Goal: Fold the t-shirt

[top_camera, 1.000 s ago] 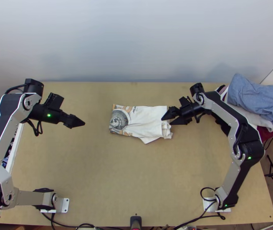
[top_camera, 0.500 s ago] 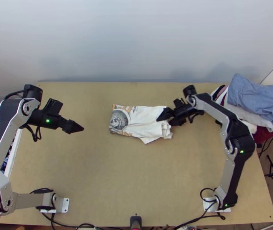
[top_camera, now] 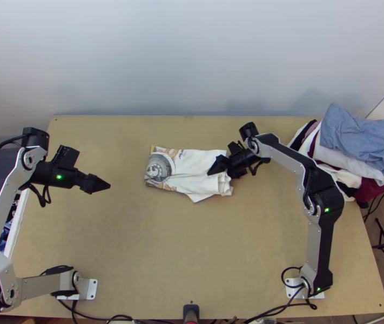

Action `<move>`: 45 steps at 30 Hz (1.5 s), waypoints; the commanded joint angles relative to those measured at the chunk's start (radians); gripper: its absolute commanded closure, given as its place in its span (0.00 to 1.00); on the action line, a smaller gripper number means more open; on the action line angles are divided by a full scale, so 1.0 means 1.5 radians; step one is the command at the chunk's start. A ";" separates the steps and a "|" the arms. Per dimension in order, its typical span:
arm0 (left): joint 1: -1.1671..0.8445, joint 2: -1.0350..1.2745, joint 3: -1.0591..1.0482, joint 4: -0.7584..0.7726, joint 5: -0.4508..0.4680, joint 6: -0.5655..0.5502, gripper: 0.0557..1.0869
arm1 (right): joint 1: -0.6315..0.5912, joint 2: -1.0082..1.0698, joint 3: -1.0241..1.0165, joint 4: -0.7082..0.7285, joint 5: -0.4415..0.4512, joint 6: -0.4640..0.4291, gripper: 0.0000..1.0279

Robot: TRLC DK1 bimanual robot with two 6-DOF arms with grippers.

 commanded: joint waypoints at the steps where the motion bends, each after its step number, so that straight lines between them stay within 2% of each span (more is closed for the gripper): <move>1: 0.024 -0.016 -0.018 0.000 0.000 0.008 0.04 | 0.010 -0.002 -0.023 0.088 0.009 0.033 0.67; 2: 0.027 -0.017 -0.019 0.000 -0.001 0.009 0.04 | 0.010 -0.009 -0.028 0.104 0.009 0.039 0.81; 4: 0.032 -0.018 -0.023 0.000 -0.001 0.012 0.04 | 0.010 -0.017 -0.031 0.117 0.009 0.045 0.97; 10: 0.047 -0.020 -0.033 -0.002 -0.001 0.026 0.04 | 0.014 -0.066 -0.022 0.115 0.006 0.053 0.97; 17: 0.066 -0.024 -0.042 -0.013 -0.001 0.047 0.04 | 0.008 -0.154 0.057 0.093 0.007 0.065 0.97; 26: 0.068 -0.015 -0.043 -0.013 -0.002 0.066 0.04 | -0.031 -0.159 0.296 -0.069 0.015 0.058 0.97; 30: 0.070 -0.010 -0.045 -0.014 -0.002 0.076 0.04 | -0.033 -0.152 0.415 -0.183 0.074 -0.008 0.97; 37: 0.067 0.005 -0.044 -0.014 -0.001 0.090 0.04 | -0.097 -0.161 0.487 -0.282 0.086 -0.032 0.97; 39: 0.066 0.008 -0.046 -0.013 -0.001 0.093 0.04 | -0.116 -0.172 0.489 -0.328 0.152 -0.101 0.97; 41: 0.065 0.010 -0.050 -0.013 -0.001 0.098 0.04 | -0.134 -0.197 0.480 -0.335 0.201 -0.150 0.97; 45: 0.065 0.014 -0.052 -0.013 -0.001 0.111 0.04 | -0.199 -0.225 0.494 -0.335 0.220 -0.158 0.97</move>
